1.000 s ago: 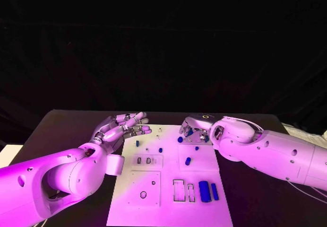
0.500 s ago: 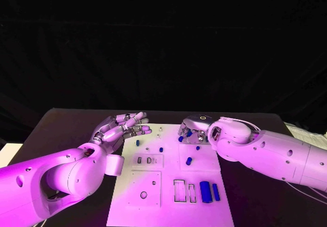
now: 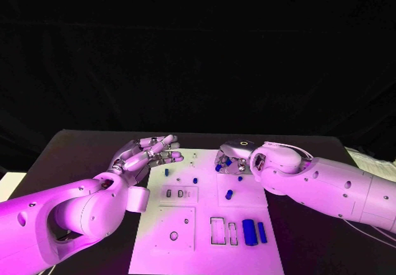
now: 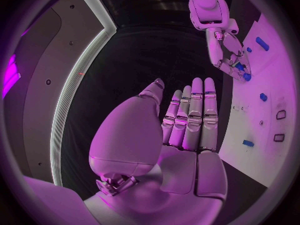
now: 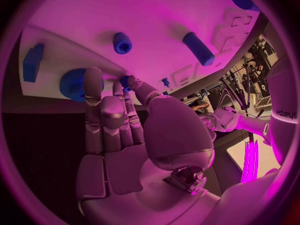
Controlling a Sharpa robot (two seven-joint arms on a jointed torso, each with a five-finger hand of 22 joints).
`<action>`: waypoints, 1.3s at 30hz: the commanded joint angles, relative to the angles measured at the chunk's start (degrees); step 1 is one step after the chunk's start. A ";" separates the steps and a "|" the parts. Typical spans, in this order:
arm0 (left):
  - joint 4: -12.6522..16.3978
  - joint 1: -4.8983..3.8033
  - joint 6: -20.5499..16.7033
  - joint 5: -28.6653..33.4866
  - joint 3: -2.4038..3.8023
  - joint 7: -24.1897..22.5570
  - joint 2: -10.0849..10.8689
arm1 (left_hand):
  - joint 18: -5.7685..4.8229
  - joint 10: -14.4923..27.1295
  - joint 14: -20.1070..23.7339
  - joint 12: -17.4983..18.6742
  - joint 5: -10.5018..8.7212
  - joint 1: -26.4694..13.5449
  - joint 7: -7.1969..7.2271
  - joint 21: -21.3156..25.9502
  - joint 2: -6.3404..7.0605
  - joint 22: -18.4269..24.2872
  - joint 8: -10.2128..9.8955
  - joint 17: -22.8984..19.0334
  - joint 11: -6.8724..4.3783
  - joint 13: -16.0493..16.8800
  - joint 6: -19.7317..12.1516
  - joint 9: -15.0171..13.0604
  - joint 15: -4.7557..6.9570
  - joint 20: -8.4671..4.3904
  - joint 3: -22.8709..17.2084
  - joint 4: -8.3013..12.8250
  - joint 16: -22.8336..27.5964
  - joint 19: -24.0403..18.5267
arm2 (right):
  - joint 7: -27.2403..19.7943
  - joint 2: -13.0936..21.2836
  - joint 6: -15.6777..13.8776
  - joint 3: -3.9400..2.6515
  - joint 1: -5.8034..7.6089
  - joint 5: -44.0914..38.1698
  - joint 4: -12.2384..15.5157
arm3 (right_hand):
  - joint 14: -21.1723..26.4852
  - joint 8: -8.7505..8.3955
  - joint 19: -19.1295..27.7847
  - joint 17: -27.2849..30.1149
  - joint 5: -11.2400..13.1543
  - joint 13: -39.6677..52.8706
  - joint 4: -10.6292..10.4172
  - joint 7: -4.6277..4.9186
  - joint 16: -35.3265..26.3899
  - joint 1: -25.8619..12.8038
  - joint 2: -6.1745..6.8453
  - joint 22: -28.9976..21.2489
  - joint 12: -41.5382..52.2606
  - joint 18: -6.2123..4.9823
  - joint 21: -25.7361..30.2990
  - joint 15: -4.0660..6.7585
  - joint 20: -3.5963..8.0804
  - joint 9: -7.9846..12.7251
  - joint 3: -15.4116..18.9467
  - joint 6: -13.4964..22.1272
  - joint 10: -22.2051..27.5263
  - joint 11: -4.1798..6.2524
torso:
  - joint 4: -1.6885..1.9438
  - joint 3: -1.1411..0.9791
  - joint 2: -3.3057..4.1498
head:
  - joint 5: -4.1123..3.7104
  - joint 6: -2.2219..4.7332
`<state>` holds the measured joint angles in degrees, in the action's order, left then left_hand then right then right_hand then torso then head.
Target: Assemble the parts on the task board
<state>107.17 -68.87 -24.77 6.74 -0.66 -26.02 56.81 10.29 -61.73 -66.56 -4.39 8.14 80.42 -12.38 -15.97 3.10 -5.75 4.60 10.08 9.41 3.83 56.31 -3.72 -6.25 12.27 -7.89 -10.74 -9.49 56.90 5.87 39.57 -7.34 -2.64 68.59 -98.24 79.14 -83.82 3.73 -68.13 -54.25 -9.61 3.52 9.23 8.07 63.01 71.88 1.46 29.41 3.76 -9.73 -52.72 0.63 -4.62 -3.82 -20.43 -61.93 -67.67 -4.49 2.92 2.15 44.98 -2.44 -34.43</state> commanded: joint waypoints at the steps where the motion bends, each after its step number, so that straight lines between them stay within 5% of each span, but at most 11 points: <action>1: 0.26 -0.17 1.22 0.10 0.05 -0.03 0.00 | 0.17 0.41 0.10 0.38 -0.23 -0.46 -0.31 0.28 -0.11 0.05 -0.22 0.10 0.00 -0.05 0.03 -0.01 -0.02 0.21 0.13 0.13 0.25 -0.28 | -0.44 -0.34 1.09 -0.01 0.01 -0.74 -0.45 | -2.63 0.12 -1.18 -2.48 0.44 0.11 -0.35 -0.07 2.32 0.07 0.81 3.00 -0.03 0.08 -2.35 -0.17 -0.08 -0.10 -0.92 -0.72 -0.60 0.00 | 0.08 0.01 0.21 | 0.20 -0.07; 11: 0.26 -0.25 1.21 0.10 0.05 0.37 0.07 | 0.16 1.01 0.06 0.67 -0.23 -0.61 -0.71 0.44 -0.08 0.21 -0.66 0.34 0.30 -0.10 -0.52 0.05 -0.19 0.34 0.27 0.29 0.53 -0.21 | -0.63 -0.77 -1.47 0.02 0.00 -0.42 -1.09 | -3.00 1.30 -3.99 -7.96 4.91 0.42 -2.56 -1.03 7.78 1.34 -0.21 11.95 0.58 1.26 -9.45 0.83 0.22 -0.91 -4.42 -4.38 -4.25 1.15 | 0.02 0.10 0.33 | 0.21 -0.02; 24: 0.05 -0.28 1.30 0.10 0.05 0.70 0.13 | 0.15 1.43 0.10 0.75 -0.23 -0.69 -0.89 0.55 -0.09 0.31 -0.84 0.47 0.46 -0.12 -0.89 0.06 -0.30 0.42 0.35 0.38 0.72 -0.22 | 1.04 -0.84 -9.49 -0.14 0.07 0.74 0.14 | -2.80 1.21 -4.06 -8.96 6.24 0.38 -4.55 -1.19 9.08 1.01 0.14 13.65 0.21 1.45 -11.06 0.91 0.33 -1.34 -5.58 -4.97 -5.10 1.32 | 0.16 0.22 0.51 | 0.24 0.68; 29: -0.09 -0.28 1.57 0.10 0.05 0.65 -0.02 | 0.15 1.43 0.10 0.75 -0.23 -0.69 -0.89 0.55 -0.09 0.31 -0.84 0.47 0.46 -0.12 -0.90 0.06 -0.30 0.42 0.35 0.38 0.72 -0.22 | 0.51 -2.20 -13.04 -0.40 0.16 1.85 -1.05 | -2.75 1.09 -4.17 -9.05 6.16 0.35 -4.79 -1.17 9.24 1.10 0.42 14.21 0.08 1.54 -11.49 0.90 0.32 -1.39 -5.80 -4.90 -5.03 1.30 | 0.15 0.17 0.67 | 0.88 1.20; 39: -0.52 -0.28 1.89 0.10 0.05 0.67 -0.39 | 0.15 1.46 0.10 0.75 -0.22 -0.68 -0.89 0.56 -0.10 0.32 -0.85 0.48 0.47 -0.12 -0.92 0.06 -0.31 0.42 0.34 0.39 0.73 -0.22 | 0.52 -5.97 -14.07 -0.63 0.75 2.56 -4.32 | -2.74 0.86 -4.26 -9.42 6.04 0.29 -5.35 -1.00 9.64 0.99 0.75 14.81 -0.10 1.63 -11.98 0.81 0.27 -1.42 -6.05 -4.69 -4.75 1.14 | 0.30 0.28 1.08 | 0.63 1.27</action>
<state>106.64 -69.04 -24.30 6.79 -0.66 -25.11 56.56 10.28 -60.80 -66.56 -3.97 8.14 80.43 -12.99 -15.75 3.09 -5.48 4.04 10.49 9.92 3.79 55.68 -3.73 -6.25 12.47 -7.74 -10.59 -9.04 56.70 6.17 33.95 -19.91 -3.25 69.31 -96.02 75.25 -83.92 4.79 -72.04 -63.62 -3.28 3.87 4.18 7.14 72.46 73.22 2.19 44.14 3.85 -8.85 -64.35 1.14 -4.22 -4.04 -26.56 -66.11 -72.38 -3.08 3.11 2.37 45.87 -1.76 -33.12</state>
